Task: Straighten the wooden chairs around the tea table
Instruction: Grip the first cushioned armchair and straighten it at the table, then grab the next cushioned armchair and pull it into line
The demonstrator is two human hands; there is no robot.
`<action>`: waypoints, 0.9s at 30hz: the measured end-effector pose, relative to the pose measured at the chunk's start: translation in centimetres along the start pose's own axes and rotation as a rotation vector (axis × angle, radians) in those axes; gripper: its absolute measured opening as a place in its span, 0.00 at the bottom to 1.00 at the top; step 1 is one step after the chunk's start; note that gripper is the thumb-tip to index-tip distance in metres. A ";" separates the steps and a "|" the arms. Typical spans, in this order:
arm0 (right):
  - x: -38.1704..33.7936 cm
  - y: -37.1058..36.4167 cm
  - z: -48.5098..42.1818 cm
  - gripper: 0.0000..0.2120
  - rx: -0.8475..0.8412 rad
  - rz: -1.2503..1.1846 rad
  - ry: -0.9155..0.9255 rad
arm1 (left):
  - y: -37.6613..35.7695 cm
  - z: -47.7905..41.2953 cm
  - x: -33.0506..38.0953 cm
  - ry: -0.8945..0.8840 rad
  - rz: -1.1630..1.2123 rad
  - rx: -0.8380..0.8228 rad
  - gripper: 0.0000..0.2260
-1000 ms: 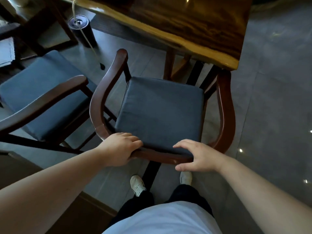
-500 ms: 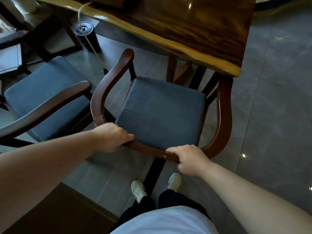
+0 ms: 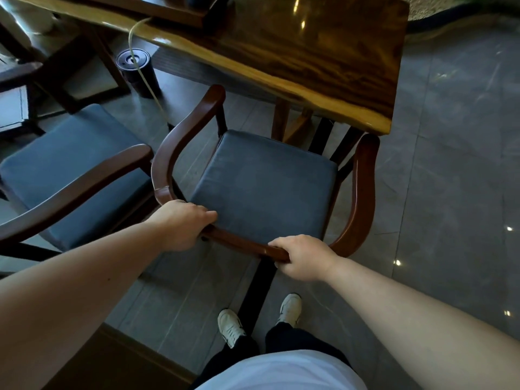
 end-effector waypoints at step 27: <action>-15.8 9.3 -13.8 0.43 0.188 0.512 0.484 | 0.8 13.5 -10.1 0.511 -0.010 0.356 0.33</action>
Point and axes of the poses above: each hand's wrist, its own z-axis away from the middle knuckle, its own y-axis out of the back of the hand, x = y × z, the point moved 2 cm from there along -z, towards the middle knuckle, and after that the axes turned 10 degrees about z, right-handed, at the moved point
